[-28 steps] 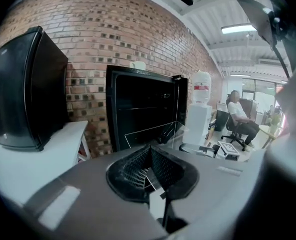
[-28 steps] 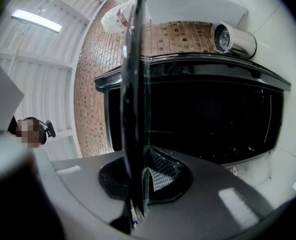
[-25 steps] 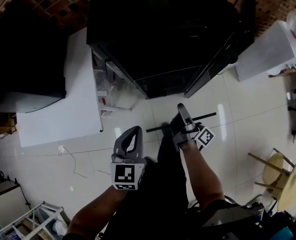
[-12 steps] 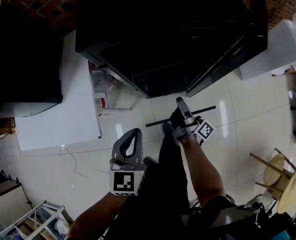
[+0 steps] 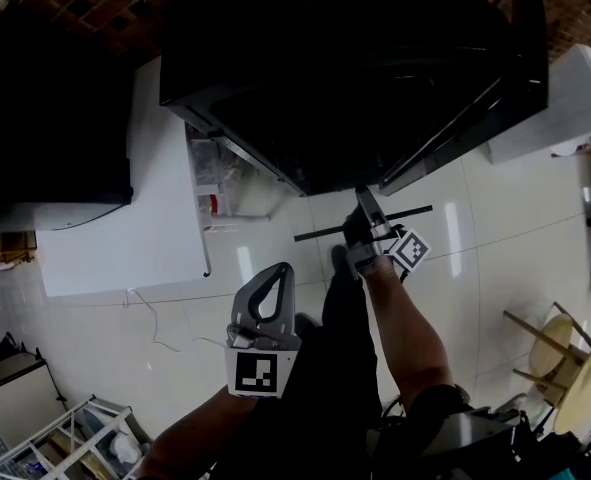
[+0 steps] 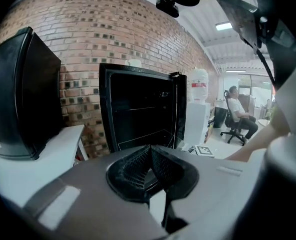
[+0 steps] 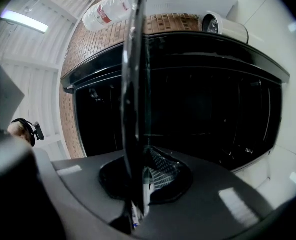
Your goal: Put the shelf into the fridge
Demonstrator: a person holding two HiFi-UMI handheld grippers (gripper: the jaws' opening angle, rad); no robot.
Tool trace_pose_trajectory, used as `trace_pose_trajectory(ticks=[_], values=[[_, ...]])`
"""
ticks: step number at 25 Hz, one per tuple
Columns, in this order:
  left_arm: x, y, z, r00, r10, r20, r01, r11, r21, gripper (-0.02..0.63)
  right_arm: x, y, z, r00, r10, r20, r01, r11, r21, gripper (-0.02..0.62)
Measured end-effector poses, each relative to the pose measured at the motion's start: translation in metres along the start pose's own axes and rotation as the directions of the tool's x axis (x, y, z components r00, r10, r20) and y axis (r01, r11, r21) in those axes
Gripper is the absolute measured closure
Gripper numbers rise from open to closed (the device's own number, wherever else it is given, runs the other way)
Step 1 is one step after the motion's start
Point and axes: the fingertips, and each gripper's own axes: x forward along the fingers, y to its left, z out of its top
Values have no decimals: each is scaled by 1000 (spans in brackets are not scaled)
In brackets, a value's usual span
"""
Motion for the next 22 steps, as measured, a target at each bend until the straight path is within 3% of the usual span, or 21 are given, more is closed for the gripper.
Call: trace_pose_trajectory(ticks=[4,9,14,18,22], values=[[8,1,4,1000,12,-7,-12,1000,24,612,5,-5,3,1000,-19,-6,19,1000,-5,578],[23,10,0,999,34,-38,-35,999,-14,612,16,-13,5,999,-40,-12,39,999,-1,578],[29,11,2,999,33,-26,-32,999,37,612,25,-25,10,998,-57,2,57,998,18,578],[29,18,4,998,52,-38,-52,999,15,612,31,-34,13,997,-77,-1,77,997,6,578],[36,23,1,997,58,-50,-56,997,51,612,38,-39,14,996,-86,-14,86,996,3,578]])
